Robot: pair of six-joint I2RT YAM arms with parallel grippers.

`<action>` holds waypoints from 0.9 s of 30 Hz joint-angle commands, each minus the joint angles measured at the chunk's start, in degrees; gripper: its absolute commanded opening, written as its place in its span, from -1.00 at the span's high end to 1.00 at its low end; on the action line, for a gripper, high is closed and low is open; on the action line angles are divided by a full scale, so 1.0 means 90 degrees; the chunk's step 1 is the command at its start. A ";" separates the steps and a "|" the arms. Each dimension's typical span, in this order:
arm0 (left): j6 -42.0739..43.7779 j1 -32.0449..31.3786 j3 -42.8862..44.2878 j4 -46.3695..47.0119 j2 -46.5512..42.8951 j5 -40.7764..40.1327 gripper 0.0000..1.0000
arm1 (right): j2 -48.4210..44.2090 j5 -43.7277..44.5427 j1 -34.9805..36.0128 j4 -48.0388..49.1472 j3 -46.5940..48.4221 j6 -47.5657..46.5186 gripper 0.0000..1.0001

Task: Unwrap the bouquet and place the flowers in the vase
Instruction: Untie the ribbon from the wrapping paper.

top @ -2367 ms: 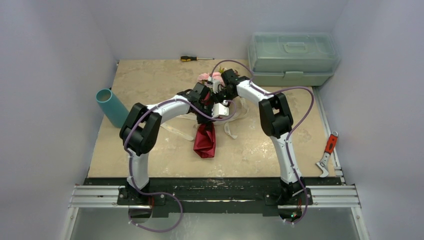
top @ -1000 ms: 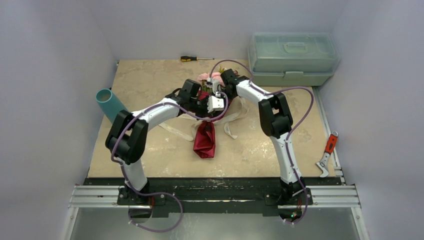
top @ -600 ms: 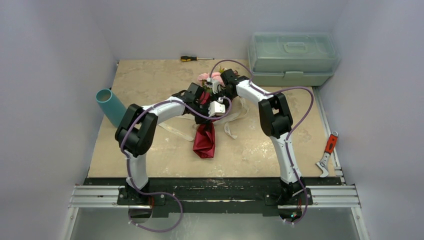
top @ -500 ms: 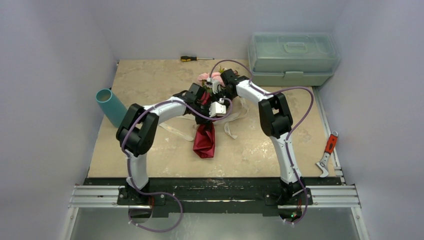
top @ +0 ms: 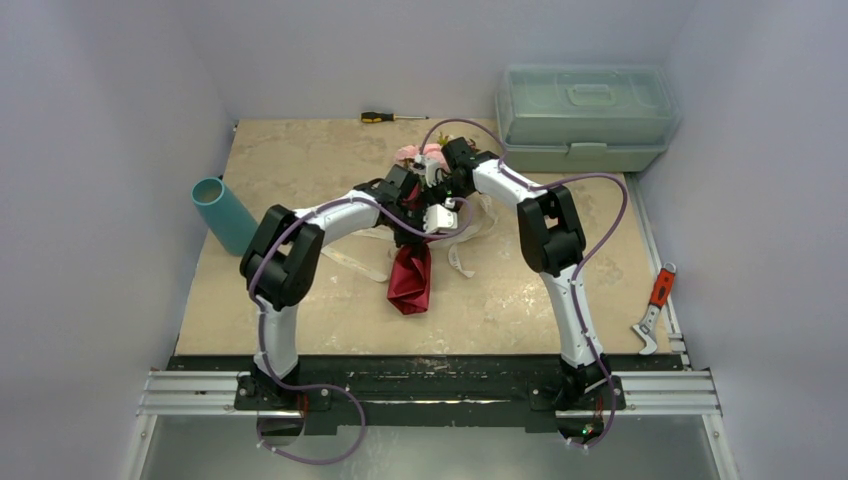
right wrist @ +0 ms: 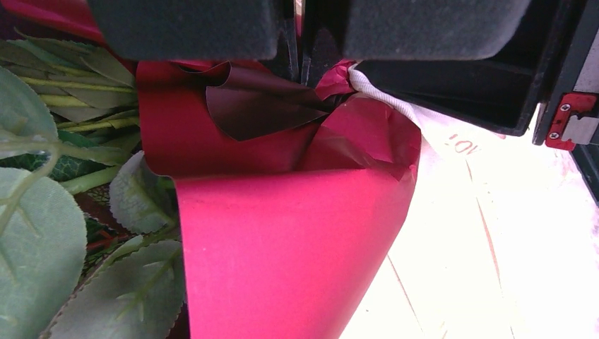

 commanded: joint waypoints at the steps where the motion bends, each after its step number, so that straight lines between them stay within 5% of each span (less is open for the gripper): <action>1: 0.0404 0.0059 -0.0942 0.0300 -0.0092 -0.0264 1.00 | 0.0540 0.1244 -0.0075 -0.0099 -0.0079 -0.0328 0.97; 8: 0.1426 -0.0167 -0.0950 0.0054 -0.0880 0.1134 1.00 | 0.0598 0.1434 -0.0088 -0.0035 -0.0097 -0.0331 0.97; 21: 0.4189 -0.0629 -0.0811 -0.2007 -0.1316 0.1444 1.00 | 0.0645 0.1488 -0.0146 0.0065 -0.0238 -0.0287 0.98; 27: 0.2654 -0.0306 -0.0367 -0.1430 -0.1378 0.1696 1.00 | 0.0541 0.1392 -0.0141 0.0048 -0.0310 -0.0384 0.98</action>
